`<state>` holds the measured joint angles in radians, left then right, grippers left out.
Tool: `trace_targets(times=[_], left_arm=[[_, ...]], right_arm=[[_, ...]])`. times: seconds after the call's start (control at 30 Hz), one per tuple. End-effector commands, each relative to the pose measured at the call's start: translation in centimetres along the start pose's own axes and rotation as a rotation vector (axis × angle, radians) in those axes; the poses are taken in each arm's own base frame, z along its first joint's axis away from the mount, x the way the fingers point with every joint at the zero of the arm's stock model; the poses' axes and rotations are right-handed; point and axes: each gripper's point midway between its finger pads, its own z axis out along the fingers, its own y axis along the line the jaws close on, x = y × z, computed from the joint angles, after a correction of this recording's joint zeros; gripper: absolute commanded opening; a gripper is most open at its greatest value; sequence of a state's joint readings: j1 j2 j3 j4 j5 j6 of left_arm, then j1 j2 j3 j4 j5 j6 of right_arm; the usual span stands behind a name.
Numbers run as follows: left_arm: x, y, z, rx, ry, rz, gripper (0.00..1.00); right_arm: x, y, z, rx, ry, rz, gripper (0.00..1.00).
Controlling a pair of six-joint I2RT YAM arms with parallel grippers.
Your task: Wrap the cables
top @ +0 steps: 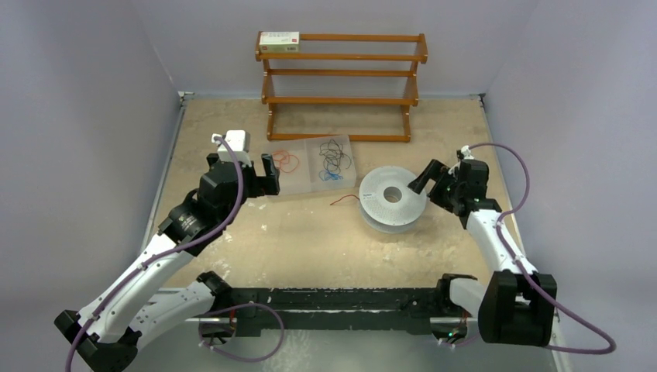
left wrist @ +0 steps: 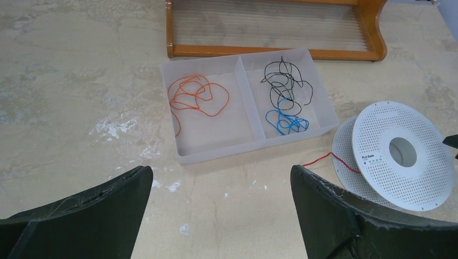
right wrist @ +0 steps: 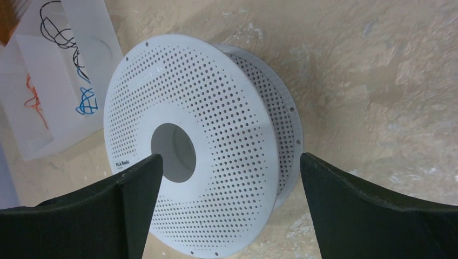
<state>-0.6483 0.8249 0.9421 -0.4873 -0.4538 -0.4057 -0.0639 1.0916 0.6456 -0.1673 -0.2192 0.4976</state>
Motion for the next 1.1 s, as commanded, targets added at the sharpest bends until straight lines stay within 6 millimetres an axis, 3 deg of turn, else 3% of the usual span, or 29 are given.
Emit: trace_targets(times=[0.0, 0.3, 0.57, 0.8, 1.07], left_arm=[[-0.7, -0.4, 0.0, 0.018, -0.028, -0.028, 1.00], [-0.6, -0.4, 0.1, 0.020, -0.023, -0.024, 1.00], [-0.7, -0.3, 0.0, 0.017, -0.029, -0.027, 1.00], [-0.7, -0.4, 0.1, 0.017, -0.025, -0.027, 1.00], [-0.6, -0.3, 0.1, 0.015, -0.027, -0.029, 1.00]], right_arm=[[0.1, 2.1, 0.9, -0.192, 0.028, 0.064, 0.98], [1.9, 1.5, 2.1, -0.310, 0.091, 0.161, 0.94], [1.9, 1.9, 1.7, -0.381, 0.086, 0.191, 0.81], [1.7, 2.3, 1.3, -0.416, 0.080, 0.198, 0.68], [0.7, 3.5, 0.1, -0.462, 0.054, 0.168, 0.42]])
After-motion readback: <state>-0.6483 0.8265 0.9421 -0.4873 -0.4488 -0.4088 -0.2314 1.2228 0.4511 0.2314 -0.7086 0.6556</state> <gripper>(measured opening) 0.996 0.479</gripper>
